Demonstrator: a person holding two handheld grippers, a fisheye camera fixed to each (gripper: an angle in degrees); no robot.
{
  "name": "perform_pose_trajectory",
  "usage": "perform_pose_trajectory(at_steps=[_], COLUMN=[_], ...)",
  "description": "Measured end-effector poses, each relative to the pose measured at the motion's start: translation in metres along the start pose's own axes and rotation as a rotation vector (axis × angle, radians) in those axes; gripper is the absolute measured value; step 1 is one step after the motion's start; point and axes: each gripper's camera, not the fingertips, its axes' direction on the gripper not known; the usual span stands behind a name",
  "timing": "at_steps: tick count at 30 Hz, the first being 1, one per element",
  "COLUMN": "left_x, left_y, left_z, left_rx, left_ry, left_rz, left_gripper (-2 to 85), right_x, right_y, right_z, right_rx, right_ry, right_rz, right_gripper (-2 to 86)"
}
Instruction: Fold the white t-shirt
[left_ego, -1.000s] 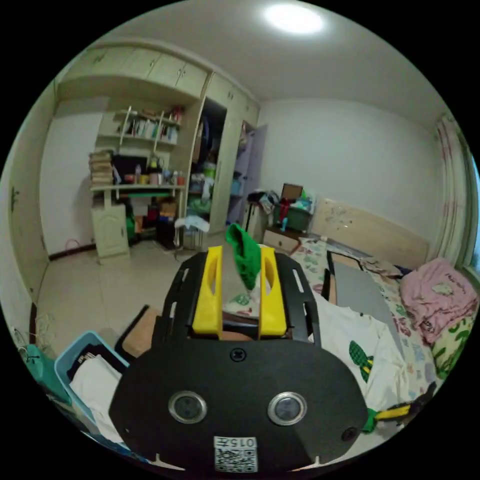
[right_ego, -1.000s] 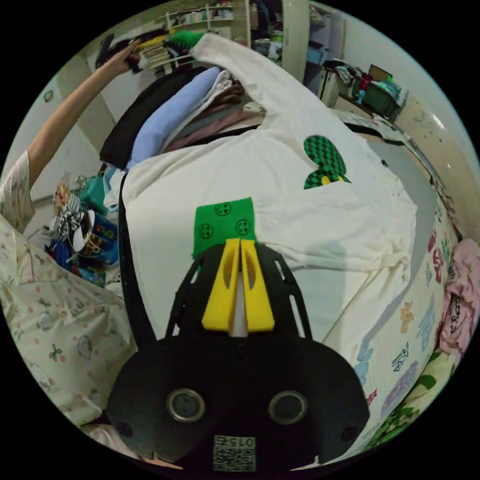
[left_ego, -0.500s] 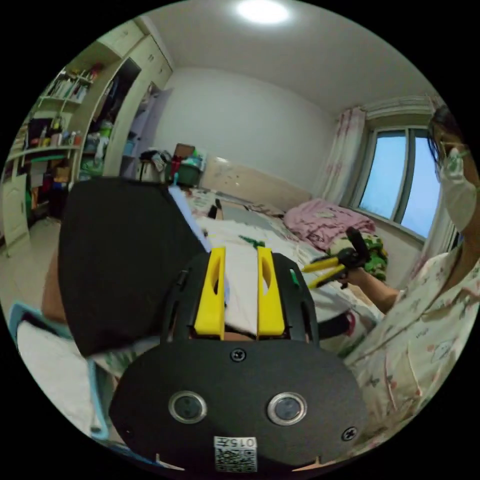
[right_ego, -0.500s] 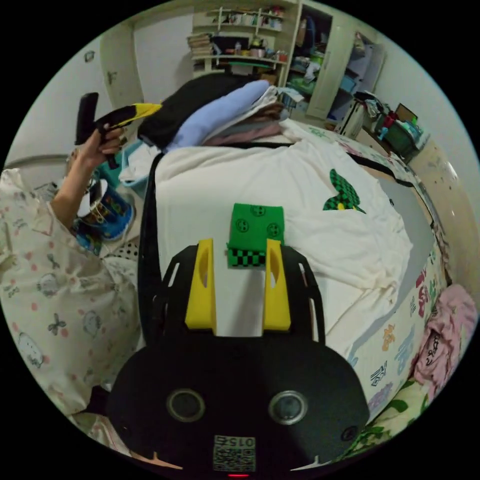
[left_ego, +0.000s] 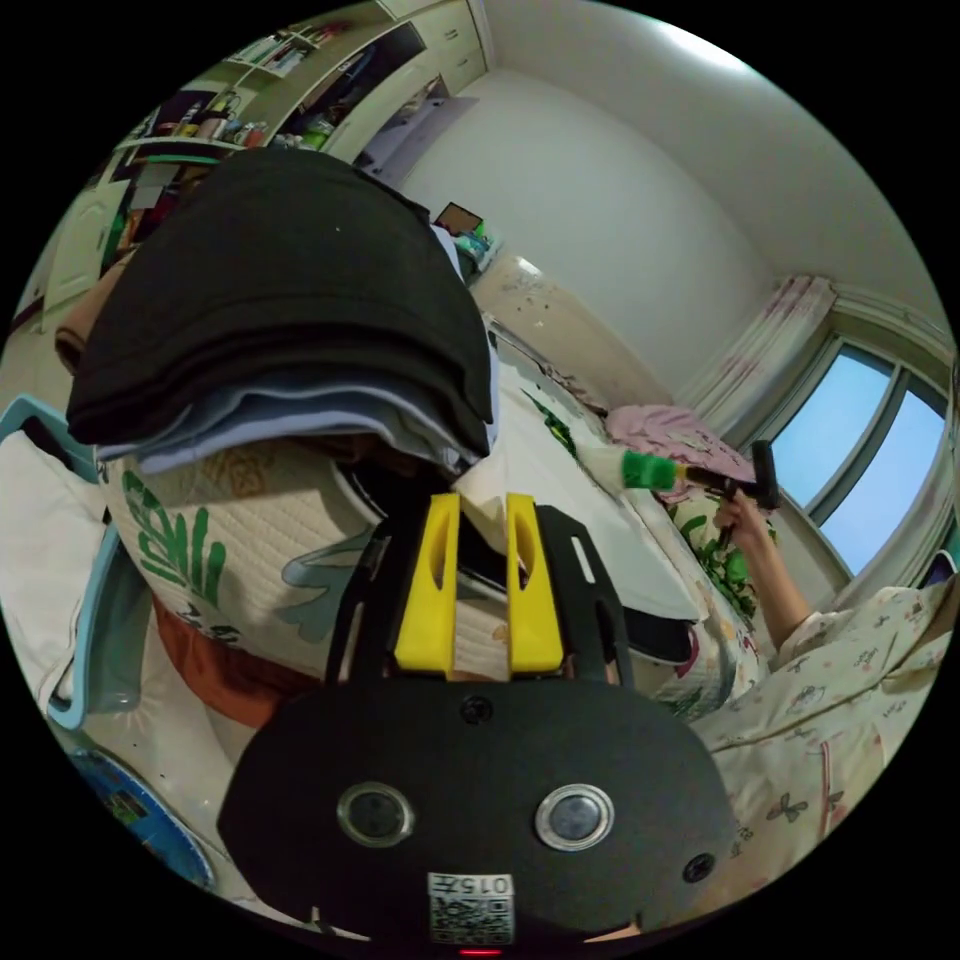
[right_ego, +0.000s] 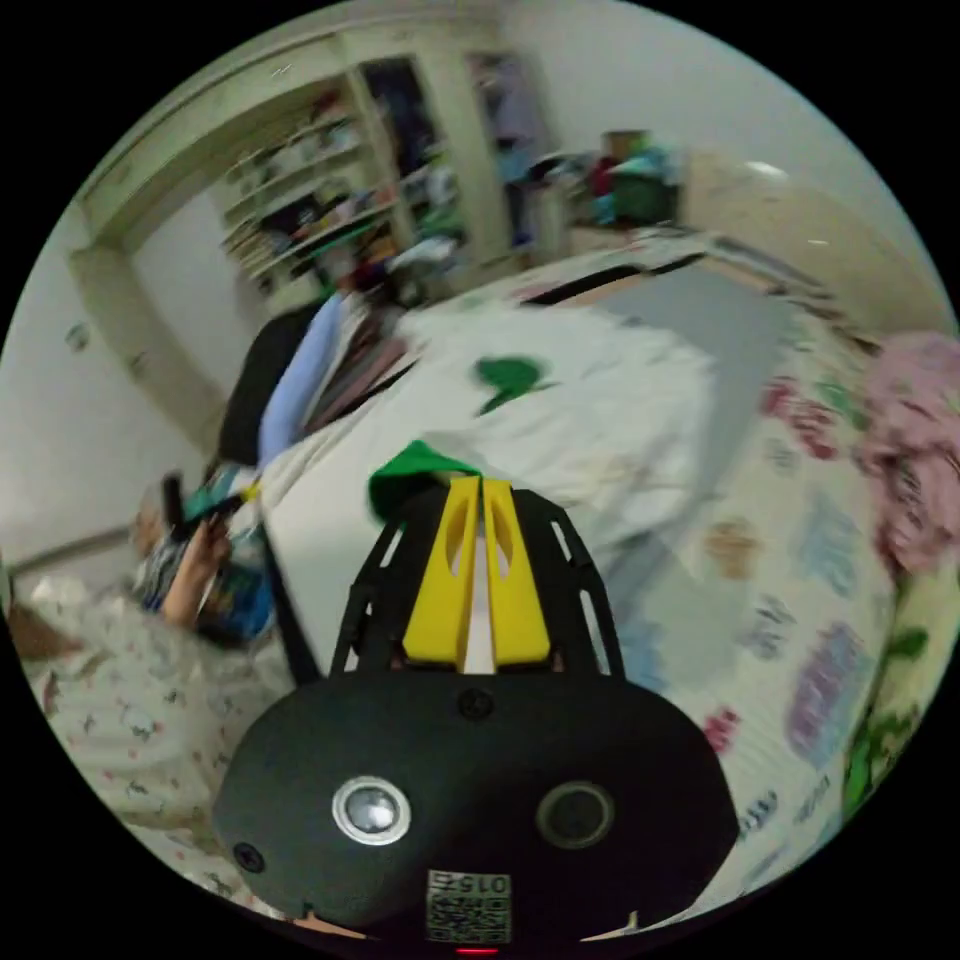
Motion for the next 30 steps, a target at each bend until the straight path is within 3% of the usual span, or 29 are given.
perform_pose_trajectory(at_steps=[3, 5, 6, 9, 13, 18, 22, 26, 30], left_x=[0.005, 0.011, 0.013, 0.024, 0.033, 0.045, 0.058, 0.062, 0.061], left_y=[0.005, 0.010, 0.011, 0.017, 0.021, 0.022, 0.028, 0.028, 0.020], left_z=[0.005, 0.007, 0.007, 0.007, 0.005, -0.011, -0.023, -0.022, -0.001], left_rx=[0.016, 0.022, 0.025, 0.041, 0.062, 0.077, 0.076, 0.064, 0.018], left_ry=[0.033, 0.042, 0.042, 0.037, 0.027, -0.022, -0.050, -0.016, -0.022], left_rz=[-0.002, 0.001, 0.003, 0.013, 0.009, 0.019, 0.024, -0.027, -0.049], left_gripper=[3.7, 1.5, 1.0, -0.2, -0.7, -0.5, 0.9, 10.2, 6.9], right_x=[0.114, 0.155, 0.164, 0.133, 0.068, 0.022, -0.004, -0.005, -0.007], right_y=[-0.022, -0.015, -0.005, 0.023, 0.065, 0.111, 0.129, 0.134, 0.131], right_z=[-0.156, -0.223, -0.253, -0.265, -0.184, -0.111, -0.111, -0.119, -0.138], right_rx=[0.292, 0.359, 0.380, 0.382, 0.069, -0.184, -0.226, -0.197, -0.182], right_ry=[0.381, 0.554, 0.545, 0.386, 0.161, 0.004, -0.077, -0.074, -0.083], right_rz=[0.347, 0.543, 0.604, 0.474, 0.299, 0.297, 0.281, 0.321, 0.318], right_gripper=[2.1, 6.2, 9.0, 12.9, 13.6, 13.7, 11.2, 6.8, 1.6])
